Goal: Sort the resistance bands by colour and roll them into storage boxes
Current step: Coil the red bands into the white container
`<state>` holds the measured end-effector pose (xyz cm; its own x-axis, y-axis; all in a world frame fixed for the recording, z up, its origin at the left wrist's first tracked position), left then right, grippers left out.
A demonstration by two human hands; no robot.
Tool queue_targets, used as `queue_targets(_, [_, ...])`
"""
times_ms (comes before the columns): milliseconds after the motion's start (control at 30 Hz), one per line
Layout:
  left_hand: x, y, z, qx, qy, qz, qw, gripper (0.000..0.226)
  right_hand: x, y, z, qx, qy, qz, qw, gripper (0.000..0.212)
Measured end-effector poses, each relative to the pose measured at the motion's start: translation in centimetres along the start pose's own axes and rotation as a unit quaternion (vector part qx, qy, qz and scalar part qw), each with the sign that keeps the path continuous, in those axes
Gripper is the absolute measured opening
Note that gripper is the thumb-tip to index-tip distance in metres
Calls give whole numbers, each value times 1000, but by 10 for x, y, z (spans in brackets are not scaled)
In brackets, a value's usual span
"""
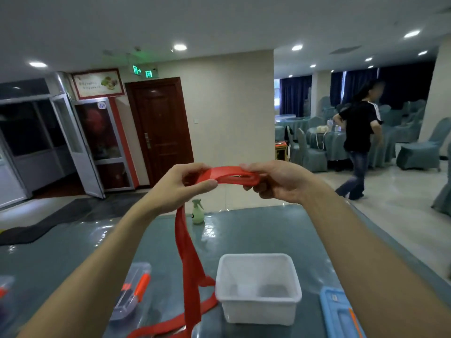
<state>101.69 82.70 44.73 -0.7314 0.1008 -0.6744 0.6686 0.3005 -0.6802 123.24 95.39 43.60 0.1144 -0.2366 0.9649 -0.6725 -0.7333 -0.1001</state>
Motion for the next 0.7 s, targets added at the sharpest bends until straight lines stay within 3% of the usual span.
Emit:
queue_targets(133, [17, 51, 24, 112, -48, -32, 992, 35, -47, 1, 23, 13, 11, -114, 993, 29])
queue_targets(200, [25, 77, 37, 148, -58, -10, 987, 45, -70, 7, 35, 3, 16, -164, 986, 28])
queue_targets(333, [44, 111, 55, 122, -83, 86, 985, 38, -115, 13, 64, -29, 29, -252, 967, 21])
queue_targets(433, [56, 125, 60, 106, -74, 28, 991, 34, -151, 19, 88, -61, 50, -311, 947, 23])
queue_targets(533, [63, 140, 62, 148, -86, -27, 985, 46, -180, 25, 106, -96, 74, -337, 934, 23])
queue_targets(700, [69, 171, 70, 131, -89, 85, 984, 52, -195, 24, 119, -133, 82, -342, 927, 29])
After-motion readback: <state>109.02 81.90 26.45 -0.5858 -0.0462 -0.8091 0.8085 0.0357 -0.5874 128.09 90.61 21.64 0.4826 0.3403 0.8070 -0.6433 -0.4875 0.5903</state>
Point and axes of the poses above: each hand's wrist, its own z-axis away from the middle knuckle, its own y-axis out of the palm, x = y × z, the point moved 4 cm from there along -z, towards the middle knuckle, and after that the axes turned 13 degrees about -y, right-handed, at the moved point
